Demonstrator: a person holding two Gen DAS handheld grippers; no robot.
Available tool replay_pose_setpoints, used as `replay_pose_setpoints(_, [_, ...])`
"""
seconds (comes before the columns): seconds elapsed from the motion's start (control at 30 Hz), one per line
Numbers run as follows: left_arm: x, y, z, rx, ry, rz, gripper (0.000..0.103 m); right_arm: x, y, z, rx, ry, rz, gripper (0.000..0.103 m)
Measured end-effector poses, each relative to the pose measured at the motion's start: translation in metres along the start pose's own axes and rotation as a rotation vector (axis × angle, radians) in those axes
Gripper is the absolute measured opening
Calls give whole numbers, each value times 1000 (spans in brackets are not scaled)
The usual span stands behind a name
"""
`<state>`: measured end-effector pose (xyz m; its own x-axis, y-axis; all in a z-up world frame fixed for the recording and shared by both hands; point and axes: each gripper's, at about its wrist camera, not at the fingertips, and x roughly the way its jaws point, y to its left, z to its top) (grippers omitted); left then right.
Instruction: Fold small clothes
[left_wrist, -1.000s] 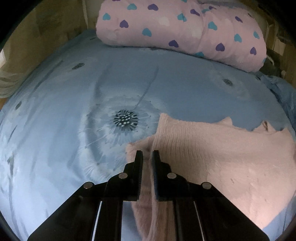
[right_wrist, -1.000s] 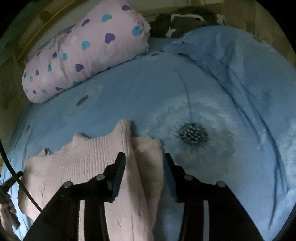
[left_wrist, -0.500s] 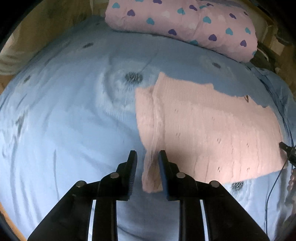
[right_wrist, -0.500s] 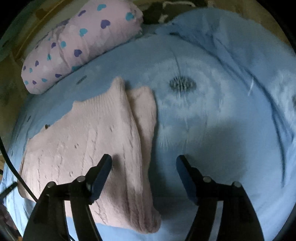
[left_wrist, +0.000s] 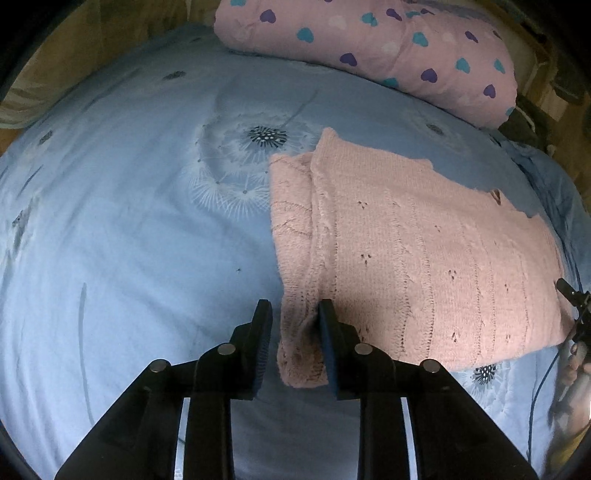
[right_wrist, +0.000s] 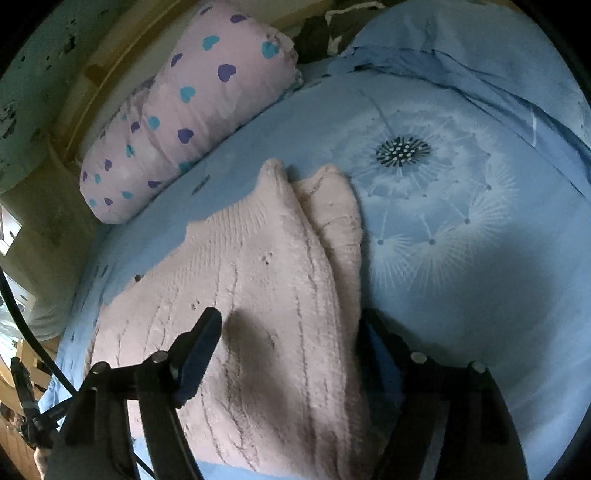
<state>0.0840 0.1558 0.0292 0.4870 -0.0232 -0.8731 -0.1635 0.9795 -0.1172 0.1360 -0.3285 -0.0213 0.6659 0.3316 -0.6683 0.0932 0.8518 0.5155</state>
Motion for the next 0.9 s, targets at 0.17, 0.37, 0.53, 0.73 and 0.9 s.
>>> replay_pose_setpoints(0.17, [0,-2,1,1,1,9,20,2,7,-2,-45,5,-24,66])
replay_pose_setpoints(0.37, [1,-3,1,7,1,16,20,5,6,3,-58,8,-23,64])
replay_pose_setpoints(0.53, [3,-5,2,17,5,22,20,10,0,10,19,27,38,21])
replay_pose_setpoints(0.73, [2,-6,3,19,9,21,20,-1,11,18,44,7,107,16])
replay_pose_setpoints(0.9, [0,-3,3,5,14,5,20,-14,41,26,4,-9,133,16])
